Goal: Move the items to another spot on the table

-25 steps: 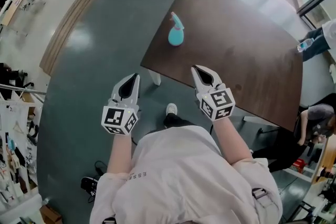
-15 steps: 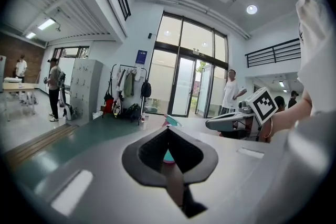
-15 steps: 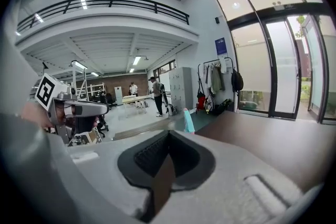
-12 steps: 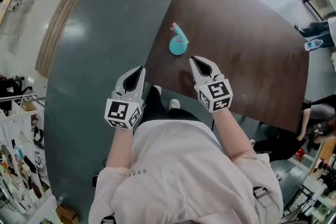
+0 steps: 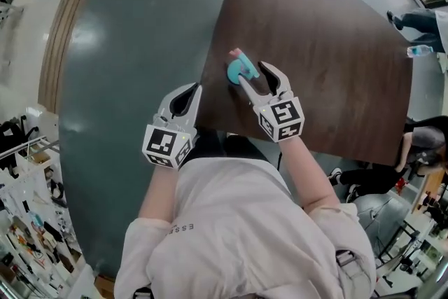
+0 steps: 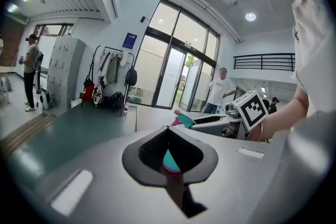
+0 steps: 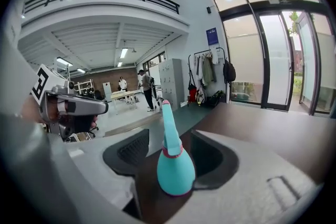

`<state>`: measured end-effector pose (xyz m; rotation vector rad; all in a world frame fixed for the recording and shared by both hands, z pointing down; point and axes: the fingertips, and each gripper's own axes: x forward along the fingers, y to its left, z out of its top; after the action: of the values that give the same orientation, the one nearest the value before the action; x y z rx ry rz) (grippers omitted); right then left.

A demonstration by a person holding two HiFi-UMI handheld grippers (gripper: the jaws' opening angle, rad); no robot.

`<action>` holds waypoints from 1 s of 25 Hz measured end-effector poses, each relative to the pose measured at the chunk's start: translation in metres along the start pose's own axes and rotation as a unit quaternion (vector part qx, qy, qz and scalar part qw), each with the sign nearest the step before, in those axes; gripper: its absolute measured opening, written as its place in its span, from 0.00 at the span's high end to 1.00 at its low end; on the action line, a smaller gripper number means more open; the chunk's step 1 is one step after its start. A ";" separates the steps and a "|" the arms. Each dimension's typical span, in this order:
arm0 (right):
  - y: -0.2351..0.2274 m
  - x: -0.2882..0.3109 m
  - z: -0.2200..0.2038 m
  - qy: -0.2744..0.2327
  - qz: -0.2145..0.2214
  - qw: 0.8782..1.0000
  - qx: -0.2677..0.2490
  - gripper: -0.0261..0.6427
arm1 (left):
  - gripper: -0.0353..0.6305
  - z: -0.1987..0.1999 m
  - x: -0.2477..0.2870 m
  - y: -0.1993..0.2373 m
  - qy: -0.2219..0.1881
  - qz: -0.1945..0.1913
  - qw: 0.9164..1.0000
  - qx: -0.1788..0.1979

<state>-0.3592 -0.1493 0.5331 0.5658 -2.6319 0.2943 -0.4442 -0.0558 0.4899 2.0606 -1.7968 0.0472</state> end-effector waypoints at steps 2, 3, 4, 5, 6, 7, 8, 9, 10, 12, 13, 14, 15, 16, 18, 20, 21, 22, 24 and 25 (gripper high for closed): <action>-0.001 0.009 0.001 0.003 0.001 1.000 -0.002 0.62 | 0.92 -0.003 0.006 0.005 0.013 -0.008 1.000 0.003; -0.002 0.013 0.001 0.005 0.000 1.000 -0.003 0.62 | 0.92 -0.005 0.008 0.007 0.018 -0.012 1.000 0.001; -0.003 0.017 -0.001 0.007 0.000 1.000 -0.002 0.62 | 0.92 -0.008 0.010 0.011 0.021 -0.015 1.000 -0.002; -0.003 0.022 -0.003 0.010 0.000 1.000 0.000 0.62 | 0.92 -0.011 0.012 0.014 0.023 -0.018 1.000 -0.007; -0.004 0.026 -0.007 0.014 -0.001 1.000 0.002 0.62 | 0.92 -0.013 0.014 0.018 0.025 -0.020 0.999 -0.011; -0.004 0.029 -0.010 0.018 -0.002 1.000 0.004 0.64 | 0.92 -0.016 0.016 0.022 0.027 -0.021 0.999 -0.015; -0.004 0.031 -0.013 0.022 -0.004 1.000 0.004 0.66 | 0.92 -0.017 0.017 0.025 0.029 -0.022 0.999 -0.017; -0.005 0.033 -0.015 0.024 -0.005 1.000 0.002 0.72 | 0.92 -0.018 0.019 0.027 0.030 -0.023 0.999 -0.019; -0.005 0.033 -0.015 0.024 -0.005 1.000 0.000 0.72 | 0.92 -0.018 0.020 0.028 0.030 -0.024 0.999 -0.020; -0.005 0.034 -0.015 0.022 -0.002 1.000 -0.009 0.73 | 0.92 -0.020 0.023 0.029 0.034 -0.025 0.999 -0.022; -0.004 0.034 -0.015 0.022 0.000 1.000 -0.015 0.73 | 0.92 -0.022 0.024 0.029 0.037 -0.026 0.999 -0.022; -0.004 0.033 -0.015 0.023 0.002 1.000 -0.022 0.74 | 0.92 -0.023 0.024 0.028 0.039 -0.026 0.999 -0.023; -0.003 0.033 -0.016 0.024 0.003 0.999 -0.029 0.74 | 0.92 -0.024 0.023 0.028 0.041 -0.027 0.999 -0.023; -0.003 0.033 -0.016 0.024 0.004 0.999 -0.035 0.74 | 0.92 -0.025 0.023 0.027 0.041 -0.028 0.998 -0.024; -0.004 0.033 -0.012 0.019 0.003 0.999 -0.042 0.75 | 0.92 -0.024 0.023 0.028 0.040 -0.031 0.998 -0.023; -0.003 0.032 -0.003 0.005 0.000 0.999 -0.038 0.75 | 0.92 -0.021 0.022 0.030 0.039 -0.035 0.998 -0.020; -0.002 0.030 0.002 -0.001 -0.001 0.999 -0.035 0.75 | 0.92 -0.019 0.021 0.031 0.039 -0.038 0.998 -0.018; 0.000 0.029 0.007 -0.005 -0.002 0.999 -0.034 0.75 | 0.92 -0.017 0.019 0.032 0.038 -0.041 0.998 -0.016; 0.004 0.025 0.014 -0.007 -0.005 0.999 -0.038 0.75 | 0.92 -0.011 0.017 0.035 0.034 -0.047 0.998 -0.010; 0.005 0.022 0.017 -0.009 -0.010 0.999 -0.040 0.75 | 0.92 -0.008 0.016 0.036 0.032 -0.050 0.998 -0.006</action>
<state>-0.3855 -0.1572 0.5268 0.5693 -2.6405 0.1793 -0.4742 -0.0715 0.5120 2.1129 -1.6487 0.0726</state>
